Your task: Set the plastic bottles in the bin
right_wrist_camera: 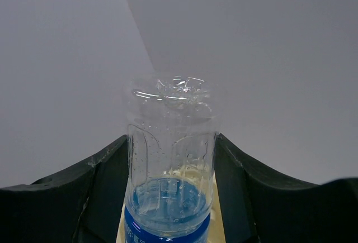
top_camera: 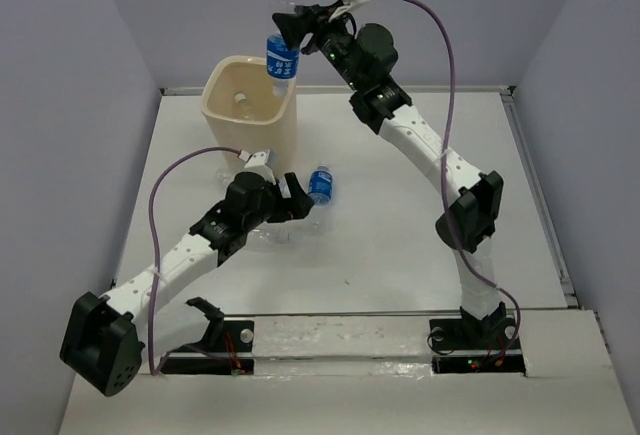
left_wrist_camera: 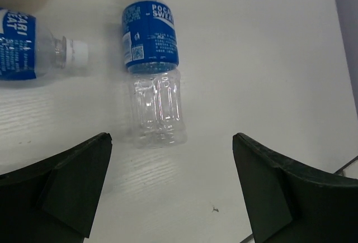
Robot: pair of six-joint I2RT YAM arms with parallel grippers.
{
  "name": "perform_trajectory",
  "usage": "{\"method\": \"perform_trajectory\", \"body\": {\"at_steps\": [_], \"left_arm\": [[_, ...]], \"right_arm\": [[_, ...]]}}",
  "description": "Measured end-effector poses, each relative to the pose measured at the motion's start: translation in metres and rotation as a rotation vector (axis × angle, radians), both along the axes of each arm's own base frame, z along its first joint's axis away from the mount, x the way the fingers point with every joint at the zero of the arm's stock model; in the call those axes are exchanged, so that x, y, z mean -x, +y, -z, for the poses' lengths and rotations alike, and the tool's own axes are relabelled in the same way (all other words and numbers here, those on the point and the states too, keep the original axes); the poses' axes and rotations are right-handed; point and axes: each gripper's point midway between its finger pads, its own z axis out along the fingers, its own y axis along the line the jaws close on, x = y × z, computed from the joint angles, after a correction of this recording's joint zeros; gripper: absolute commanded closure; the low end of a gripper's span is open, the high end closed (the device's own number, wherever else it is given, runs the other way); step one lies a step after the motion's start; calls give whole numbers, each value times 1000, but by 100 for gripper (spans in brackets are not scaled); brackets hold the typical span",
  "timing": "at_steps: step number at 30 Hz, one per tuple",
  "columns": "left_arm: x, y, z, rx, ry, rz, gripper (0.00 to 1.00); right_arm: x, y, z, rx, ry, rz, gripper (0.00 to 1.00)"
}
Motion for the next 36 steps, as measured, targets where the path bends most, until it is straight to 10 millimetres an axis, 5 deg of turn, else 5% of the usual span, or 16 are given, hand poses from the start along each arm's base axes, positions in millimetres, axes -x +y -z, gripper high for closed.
{"method": "perform_trajectory", "body": {"at_steps": [5, 8, 13, 16, 19, 23, 31, 36], "left_arm": [[6, -17, 35, -58, 90, 41, 1], [4, -24, 39, -53, 91, 43, 1], [-7, -34, 50, -64, 101, 43, 1], [-14, -43, 62, -88, 126, 53, 1], [-20, -49, 69, -111, 137, 58, 1], [-33, -55, 65, -131, 114, 47, 1], [-57, -74, 96, -250, 139, 20, 4], [-61, -77, 126, -381, 161, -24, 23]], "right_arm": [[-25, 40, 12, -92, -72, -30, 49], [-37, 63, 33, -116, -85, -38, 46], [-51, 86, 88, -64, -27, -40, 2], [-52, 93, 126, 29, 15, -31, 0], [-46, 91, 144, 94, 42, -25, 0], [-8, 59, 144, 157, 77, -25, 0], [115, -56, 38, -8, -106, 12, 1], [160, -103, 65, -30, -47, 29, 1]]}}
